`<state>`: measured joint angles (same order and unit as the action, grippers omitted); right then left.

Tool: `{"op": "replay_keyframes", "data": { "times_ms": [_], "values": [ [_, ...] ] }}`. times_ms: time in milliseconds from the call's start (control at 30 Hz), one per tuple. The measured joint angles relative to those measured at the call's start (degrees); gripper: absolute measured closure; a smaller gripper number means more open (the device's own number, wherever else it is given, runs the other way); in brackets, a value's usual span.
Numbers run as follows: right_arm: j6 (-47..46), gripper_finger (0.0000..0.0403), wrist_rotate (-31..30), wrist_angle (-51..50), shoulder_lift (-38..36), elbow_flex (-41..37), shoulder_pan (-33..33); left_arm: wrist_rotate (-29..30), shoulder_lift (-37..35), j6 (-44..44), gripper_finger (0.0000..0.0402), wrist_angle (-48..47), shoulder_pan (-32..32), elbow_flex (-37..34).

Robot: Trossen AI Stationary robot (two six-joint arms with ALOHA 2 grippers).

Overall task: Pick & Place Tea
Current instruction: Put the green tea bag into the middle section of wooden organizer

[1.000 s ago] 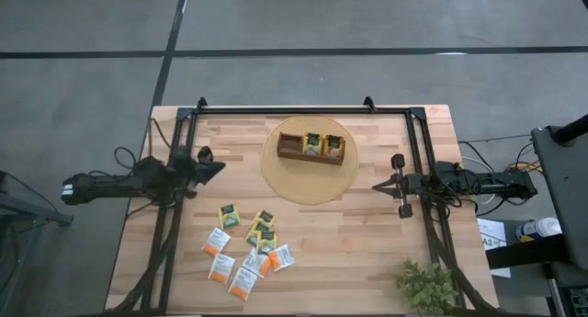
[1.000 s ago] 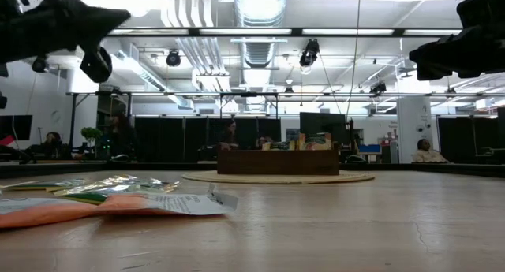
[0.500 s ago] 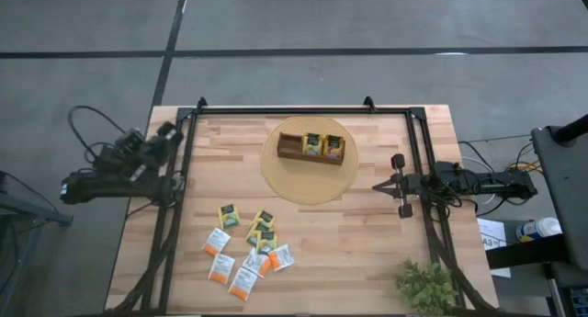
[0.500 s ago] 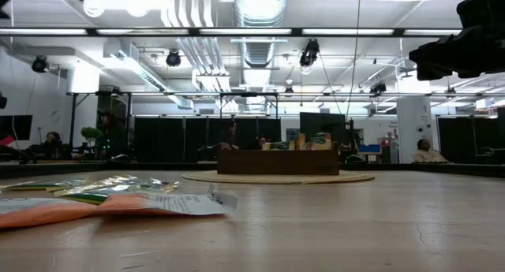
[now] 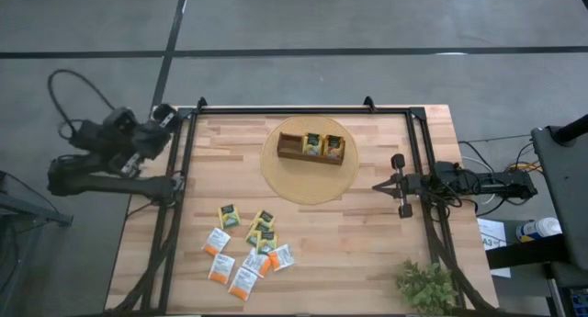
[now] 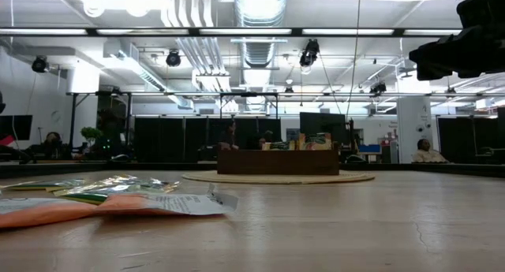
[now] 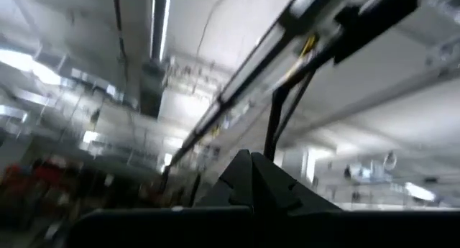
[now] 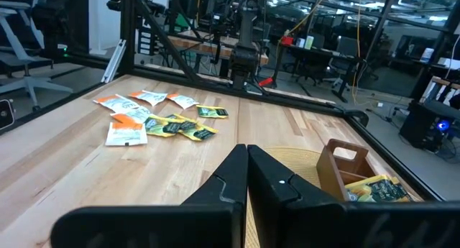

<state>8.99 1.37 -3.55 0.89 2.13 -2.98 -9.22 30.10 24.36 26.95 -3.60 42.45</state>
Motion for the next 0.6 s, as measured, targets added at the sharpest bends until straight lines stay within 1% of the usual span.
{"op": "replay_keyframes", "data": {
  "times_ms": [133,267,400,500,600],
  "values": [
    [0.00,0.0394,0.00,0.00,0.00,0.00,0.00,-0.34,4.50,-3.00,0.0402,-21.79,-0.02,10.65],
    [0.00,0.0394,0.00,0.00,0.02,0.00,0.00,-0.03,8.39,-6.62,0.0399,-38.24,-0.02,19.89],
    [0.00,0.0394,0.00,0.00,0.02,0.00,0.00,1.12,10.97,-8.12,0.0379,-48.85,-0.02,26.61],
    [0.00,0.0394,0.00,0.00,0.02,0.00,0.00,1.14,12.52,-8.24,0.0346,-55.21,-0.02,30.79],
    [0.00,0.0394,0.00,0.00,0.02,0.00,0.00,1.14,14.17,-8.28,0.0305,-60.40,-0.02,34.11]
  ]
}}
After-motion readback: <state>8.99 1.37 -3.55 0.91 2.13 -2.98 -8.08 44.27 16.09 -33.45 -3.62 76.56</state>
